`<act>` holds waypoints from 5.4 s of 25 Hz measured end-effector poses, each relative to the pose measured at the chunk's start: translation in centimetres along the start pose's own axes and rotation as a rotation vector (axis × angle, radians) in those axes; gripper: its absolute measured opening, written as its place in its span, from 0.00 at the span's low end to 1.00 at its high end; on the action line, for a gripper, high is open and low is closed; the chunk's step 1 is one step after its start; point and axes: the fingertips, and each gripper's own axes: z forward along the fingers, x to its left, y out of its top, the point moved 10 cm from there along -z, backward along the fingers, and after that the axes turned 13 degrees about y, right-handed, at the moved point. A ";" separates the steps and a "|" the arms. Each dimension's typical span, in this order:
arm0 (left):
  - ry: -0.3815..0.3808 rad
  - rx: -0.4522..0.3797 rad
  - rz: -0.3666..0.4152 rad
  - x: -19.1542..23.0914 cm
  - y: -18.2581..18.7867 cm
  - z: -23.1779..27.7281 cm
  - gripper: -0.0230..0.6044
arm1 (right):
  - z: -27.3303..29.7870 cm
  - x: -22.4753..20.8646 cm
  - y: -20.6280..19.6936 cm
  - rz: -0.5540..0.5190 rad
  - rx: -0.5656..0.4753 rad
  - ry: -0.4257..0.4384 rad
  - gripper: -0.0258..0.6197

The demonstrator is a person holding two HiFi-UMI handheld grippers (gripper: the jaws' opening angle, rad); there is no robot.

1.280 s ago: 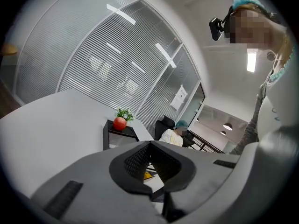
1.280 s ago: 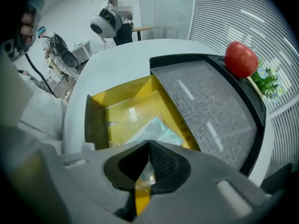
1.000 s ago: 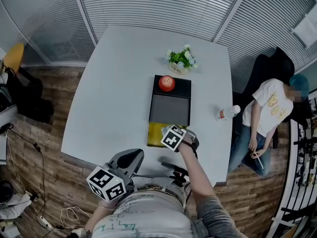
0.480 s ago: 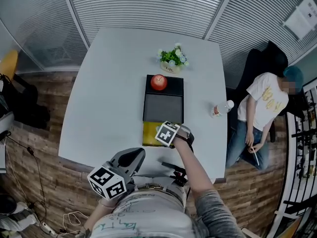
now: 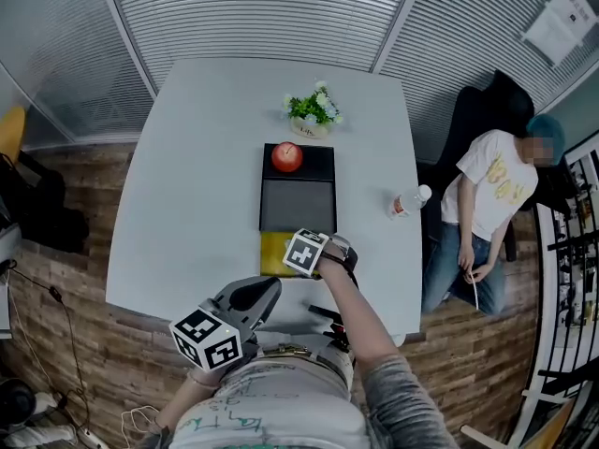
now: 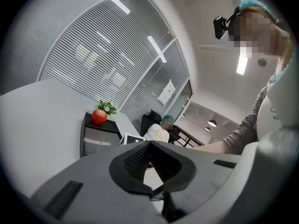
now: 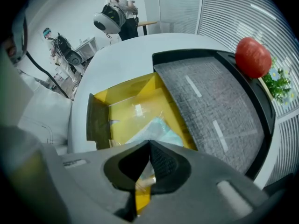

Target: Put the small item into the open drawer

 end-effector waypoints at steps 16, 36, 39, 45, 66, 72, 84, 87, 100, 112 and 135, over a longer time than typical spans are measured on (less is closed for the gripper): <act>-0.045 0.024 0.034 -1.5 -0.1 1.5 0.03 | 0.3 -0.1 0.0 -0.065 0.036 0.008 0.04; -0.026 0.000 0.039 -1.2 -0.3 0.6 0.03 | -0.6 0.3 -0.5 -0.071 -0.017 0.036 0.16; -0.023 -0.005 0.033 -1.3 -0.2 0.3 0.03 | -1.6 0.9 -0.2 -0.068 -0.068 0.031 0.21; -0.029 -0.007 0.039 -1.4 -0.2 0.1 0.03 | -3.2 1.5 0.0 -0.064 -0.137 -0.003 0.27; -0.050 -0.005 0.046 -1.7 -0.5 0.1 0.03 | -5.8 4.0 -2.7 -0.026 -0.279 -0.024 0.23; -0.047 -0.012 0.038 -1.6 -0.2 0.0 0.03 | -7.0 4.6 -3.2 0.000 -0.337 -0.042 0.21; -0.043 -0.037 0.025 -1.6 0.3 -0.6 0.03 | -7.5 4.8 -3.4 0.049 -0.394 -0.062 0.18; -0.045 -0.043 0.028 -1.4 0.3 -0.7 0.03 | -7.9 4.7 -3.2 0.058 -0.403 -0.070 0.18; -0.035 -0.050 0.019 -0.8 0.2 -0.6 0.03 | -7.0 4.6 -3.5 0.052 -0.371 -0.074 0.18; -0.027 -0.048 0.012 -0.3 0.2 -0.7 0.03 | -7.4 5.8 -4.0 0.046 -0.426 -0.107 0.15; -0.009 -0.038 0.043 0.0 0.0 0.0 0.03 | -10.7 9.0 -5.8 -0.035 -0.651 -0.123 0.04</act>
